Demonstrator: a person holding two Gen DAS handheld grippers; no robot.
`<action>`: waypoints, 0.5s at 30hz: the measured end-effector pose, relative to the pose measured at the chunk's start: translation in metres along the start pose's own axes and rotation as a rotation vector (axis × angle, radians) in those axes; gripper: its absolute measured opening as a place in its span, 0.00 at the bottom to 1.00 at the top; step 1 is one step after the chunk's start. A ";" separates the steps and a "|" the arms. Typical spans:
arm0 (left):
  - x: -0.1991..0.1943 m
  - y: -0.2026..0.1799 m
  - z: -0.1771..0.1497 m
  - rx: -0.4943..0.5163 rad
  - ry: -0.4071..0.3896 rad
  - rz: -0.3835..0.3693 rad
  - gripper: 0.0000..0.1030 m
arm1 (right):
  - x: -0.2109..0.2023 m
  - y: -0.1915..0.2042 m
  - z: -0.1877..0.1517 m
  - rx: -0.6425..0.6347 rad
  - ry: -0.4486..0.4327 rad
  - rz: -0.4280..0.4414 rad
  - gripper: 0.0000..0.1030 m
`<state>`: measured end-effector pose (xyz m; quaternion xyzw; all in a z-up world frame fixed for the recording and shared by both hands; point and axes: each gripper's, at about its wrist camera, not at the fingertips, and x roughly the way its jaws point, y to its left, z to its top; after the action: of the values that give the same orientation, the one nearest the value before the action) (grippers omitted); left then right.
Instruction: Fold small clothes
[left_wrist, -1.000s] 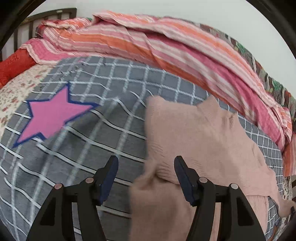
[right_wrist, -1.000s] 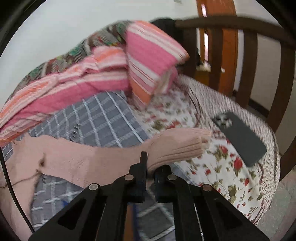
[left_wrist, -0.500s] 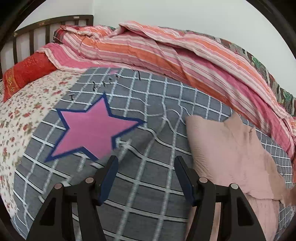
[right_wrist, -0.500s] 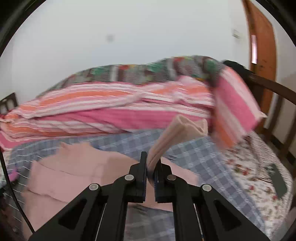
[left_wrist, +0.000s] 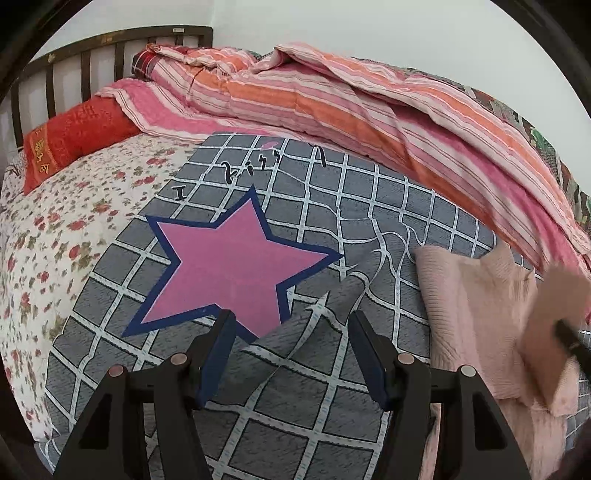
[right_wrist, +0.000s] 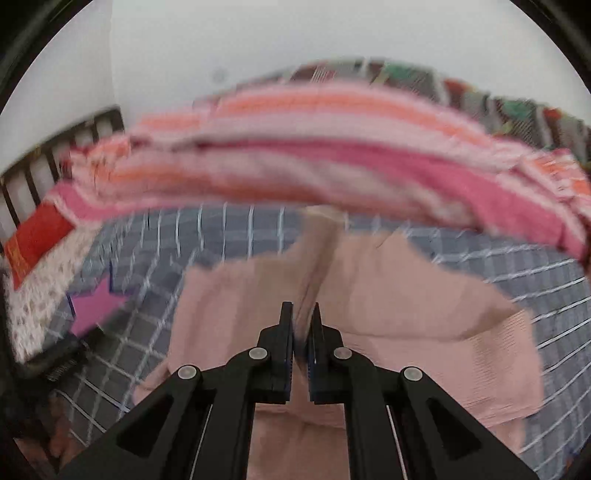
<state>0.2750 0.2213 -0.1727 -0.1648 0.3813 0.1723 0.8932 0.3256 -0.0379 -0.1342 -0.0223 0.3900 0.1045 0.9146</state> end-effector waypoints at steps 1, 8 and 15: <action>0.000 0.000 0.001 -0.007 0.003 -0.007 0.59 | 0.008 0.000 -0.004 0.009 0.021 0.023 0.07; -0.003 -0.016 -0.001 -0.014 0.015 -0.115 0.59 | 0.002 -0.011 -0.017 -0.022 0.018 0.070 0.50; -0.014 -0.060 -0.005 0.052 0.017 -0.353 0.59 | -0.043 -0.081 -0.035 0.028 -0.103 0.040 0.57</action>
<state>0.2882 0.1636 -0.1559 -0.2074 0.3585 0.0013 0.9102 0.2888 -0.1288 -0.1311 0.0038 0.3443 0.1180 0.9314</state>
